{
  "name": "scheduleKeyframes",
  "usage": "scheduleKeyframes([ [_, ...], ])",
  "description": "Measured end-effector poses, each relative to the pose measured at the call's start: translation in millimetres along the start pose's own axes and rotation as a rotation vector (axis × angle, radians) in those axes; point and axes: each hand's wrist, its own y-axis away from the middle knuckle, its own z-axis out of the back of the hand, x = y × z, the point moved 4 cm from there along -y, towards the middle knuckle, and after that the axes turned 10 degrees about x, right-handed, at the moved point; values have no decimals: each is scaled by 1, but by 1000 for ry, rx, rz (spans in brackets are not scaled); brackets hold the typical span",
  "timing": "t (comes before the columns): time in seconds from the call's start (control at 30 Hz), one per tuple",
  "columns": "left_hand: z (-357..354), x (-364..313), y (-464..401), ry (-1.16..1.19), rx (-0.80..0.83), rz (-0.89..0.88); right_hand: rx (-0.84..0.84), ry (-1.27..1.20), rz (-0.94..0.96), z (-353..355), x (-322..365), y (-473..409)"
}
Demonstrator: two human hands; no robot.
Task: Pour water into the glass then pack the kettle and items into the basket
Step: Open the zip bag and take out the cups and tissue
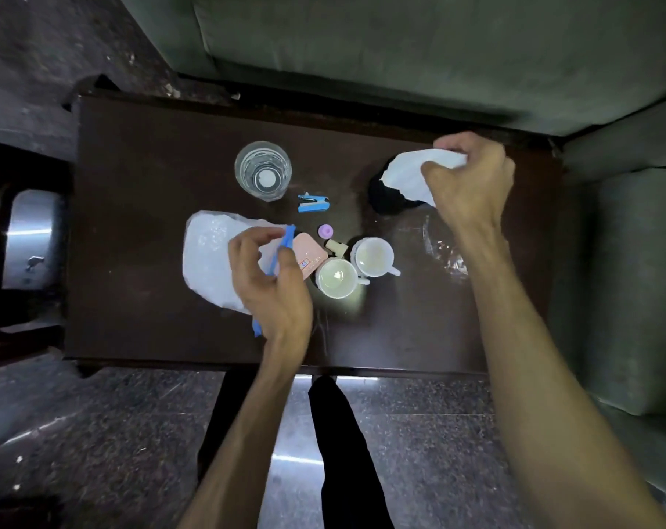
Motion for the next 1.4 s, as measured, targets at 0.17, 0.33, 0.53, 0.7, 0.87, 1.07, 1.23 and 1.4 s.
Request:
scheduleKeyframes([
  [0.17, -26, -5, 20, 4, 87, -52, 165, 205, -32, -30, 1, -30],
  [0.33, -34, 3, 33, -10, 183, -60, 156, 329, 49, -37, 2, -26],
  [0.53, -37, 7, 34, -42, 231, -6, 126, 307, 158, -32, -5, -20],
  [0.7, -35, 10, 32, -49, 231, 2, 88, 264, 144, -32, -5, -19],
  [0.87, -25, 30, 31, -80, 229, 22, -71, 119, 211, -29, -9, 11],
  [1.07, -19, 51, 28, -149, 325, 84, 209, 6, 230, -72, -31, 67],
  [1.23, -24, 62, 24, -192, 394, 93, 215, -30, 151, -92, -55, 96],
  [1.4, -28, 60, 30, -296, 415, 73, 148, -12, 48, -89, -74, 108],
])
